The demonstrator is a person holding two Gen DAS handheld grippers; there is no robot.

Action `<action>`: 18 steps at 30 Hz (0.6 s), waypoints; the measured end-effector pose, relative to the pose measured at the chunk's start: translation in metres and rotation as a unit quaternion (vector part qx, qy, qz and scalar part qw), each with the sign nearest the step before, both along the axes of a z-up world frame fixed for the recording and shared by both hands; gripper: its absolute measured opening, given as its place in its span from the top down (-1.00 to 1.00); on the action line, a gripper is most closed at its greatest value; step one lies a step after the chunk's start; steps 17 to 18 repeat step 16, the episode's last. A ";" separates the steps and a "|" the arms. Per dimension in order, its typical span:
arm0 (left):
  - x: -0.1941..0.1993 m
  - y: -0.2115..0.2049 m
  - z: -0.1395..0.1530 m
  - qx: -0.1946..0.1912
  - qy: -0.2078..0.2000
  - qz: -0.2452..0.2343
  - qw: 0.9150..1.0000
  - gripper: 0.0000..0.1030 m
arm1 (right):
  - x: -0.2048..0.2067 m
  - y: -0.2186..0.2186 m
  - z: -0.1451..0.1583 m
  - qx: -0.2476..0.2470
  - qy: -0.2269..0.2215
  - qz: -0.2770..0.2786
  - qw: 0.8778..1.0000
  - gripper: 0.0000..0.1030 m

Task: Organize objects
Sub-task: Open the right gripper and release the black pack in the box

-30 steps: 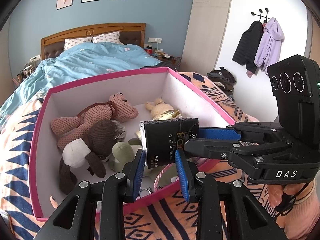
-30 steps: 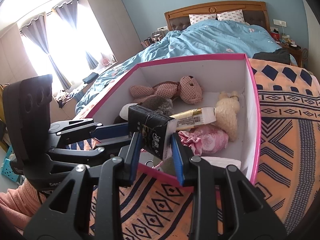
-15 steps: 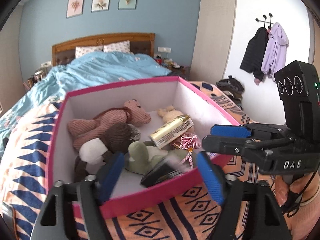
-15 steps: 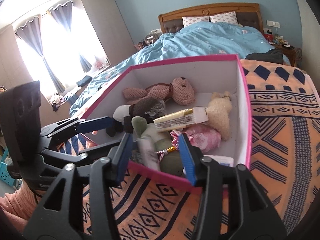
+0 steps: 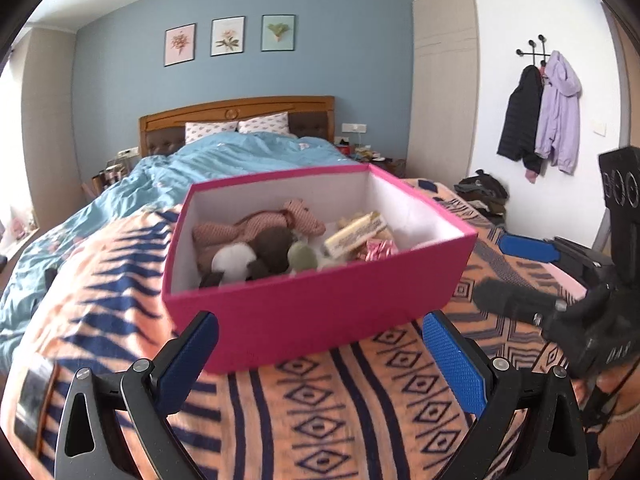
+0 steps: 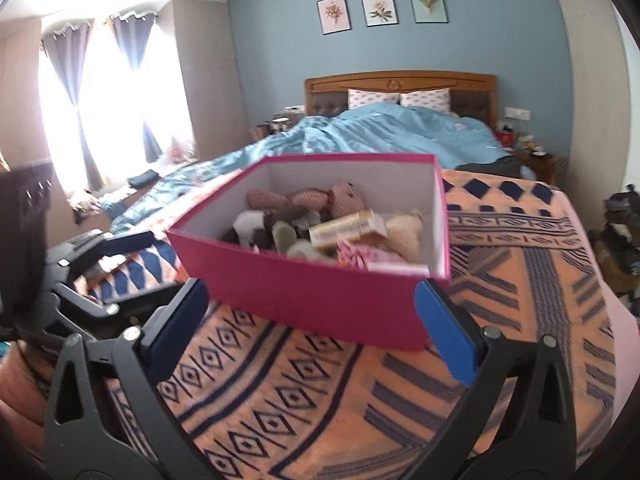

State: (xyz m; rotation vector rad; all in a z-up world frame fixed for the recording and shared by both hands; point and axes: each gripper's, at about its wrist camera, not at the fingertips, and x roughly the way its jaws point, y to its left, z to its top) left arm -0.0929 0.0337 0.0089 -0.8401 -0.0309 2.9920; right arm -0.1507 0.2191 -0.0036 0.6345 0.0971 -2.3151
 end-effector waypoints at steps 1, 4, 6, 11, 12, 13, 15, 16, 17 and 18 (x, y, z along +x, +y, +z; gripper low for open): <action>0.003 0.000 -0.003 0.000 -0.004 0.005 1.000 -1.00 | 0.004 -0.001 -0.004 0.007 0.002 -0.003 1.000 -1.00; 0.010 0.003 -0.010 -0.004 -0.011 0.021 1.000 -1.00 | 0.015 -0.006 -0.017 0.031 0.003 -0.015 0.999 -1.00; 0.013 0.004 -0.014 -0.004 -0.015 0.023 1.000 -1.00 | 0.020 -0.006 -0.023 0.034 0.000 -0.016 0.999 -1.00; 0.022 0.005 -0.020 -0.007 -0.017 0.038 0.999 -0.99 | 0.021 -0.003 -0.033 0.024 -0.017 -0.022 0.999 -1.00; 0.024 0.006 -0.021 -0.013 -0.016 0.042 0.999 -0.99 | 0.022 -0.002 -0.034 0.021 -0.021 -0.021 0.999 -1.00; 0.025 0.007 -0.022 -0.019 -0.015 0.047 0.999 -0.99 | 0.022 -0.002 -0.035 0.020 -0.021 -0.022 0.999 -1.00; 0.028 0.007 -0.023 -0.022 -0.017 0.052 0.998 -0.99 | 0.023 -0.003 -0.038 0.024 -0.024 -0.024 0.999 -1.00; 0.028 0.006 -0.023 -0.017 -0.020 0.050 0.998 -0.99 | 0.023 -0.003 -0.039 0.024 -0.025 -0.024 0.999 -1.00; 0.028 0.006 -0.023 -0.017 -0.020 0.050 0.998 -0.99 | 0.023 -0.003 -0.039 0.024 -0.025 -0.024 0.999 -1.00; 0.028 0.006 -0.023 -0.017 -0.020 0.050 0.998 -0.99 | 0.023 -0.003 -0.039 0.024 -0.025 -0.024 0.999 -1.00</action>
